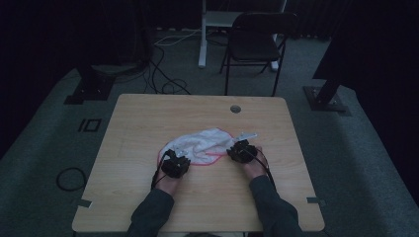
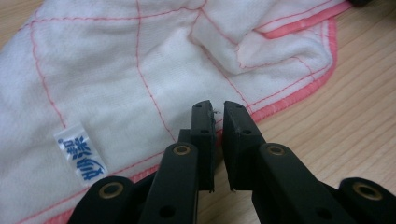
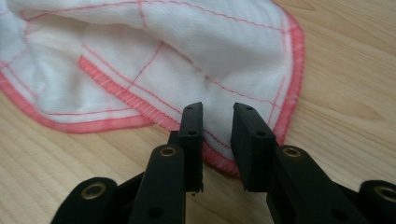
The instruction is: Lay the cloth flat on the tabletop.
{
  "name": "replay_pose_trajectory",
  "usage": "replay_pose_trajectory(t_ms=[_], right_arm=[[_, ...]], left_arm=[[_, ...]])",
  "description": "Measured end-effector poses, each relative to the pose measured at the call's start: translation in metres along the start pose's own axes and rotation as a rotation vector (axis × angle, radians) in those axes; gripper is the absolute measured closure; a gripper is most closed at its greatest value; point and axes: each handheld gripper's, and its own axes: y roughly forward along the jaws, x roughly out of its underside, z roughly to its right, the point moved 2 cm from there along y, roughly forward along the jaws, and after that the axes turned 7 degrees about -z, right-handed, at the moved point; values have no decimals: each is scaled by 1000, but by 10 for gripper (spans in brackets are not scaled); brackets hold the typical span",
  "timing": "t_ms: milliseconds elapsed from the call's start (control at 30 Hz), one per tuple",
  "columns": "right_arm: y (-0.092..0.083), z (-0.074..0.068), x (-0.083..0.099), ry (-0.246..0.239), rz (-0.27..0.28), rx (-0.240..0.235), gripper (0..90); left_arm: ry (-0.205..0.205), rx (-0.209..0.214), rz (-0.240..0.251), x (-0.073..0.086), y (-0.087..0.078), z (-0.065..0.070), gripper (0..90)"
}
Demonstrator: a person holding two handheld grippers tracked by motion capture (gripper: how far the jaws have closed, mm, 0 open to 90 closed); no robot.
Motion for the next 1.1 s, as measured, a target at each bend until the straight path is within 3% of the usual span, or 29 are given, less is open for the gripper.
replay_pose_trajectory(t_ms=[267, 767, 967, 1100], right_arm=[[-6, 13, 6, 19, -8, 22, 742], [-12, 25, 14, 36, -13, 36, 741], [-14, 30, 17, 54, -8, 43, 742], [-14, 29, 17, 48, -16, 51, 741]], left_arm=[[-24, -46, -11, 7, -6, -21, 847], [-53, -116, -19, 17, -14, -52, 848], [-91, -121, -26, 15, -15, -53, 830], [-76, -104, 0, 12, -17, -44, 813]])
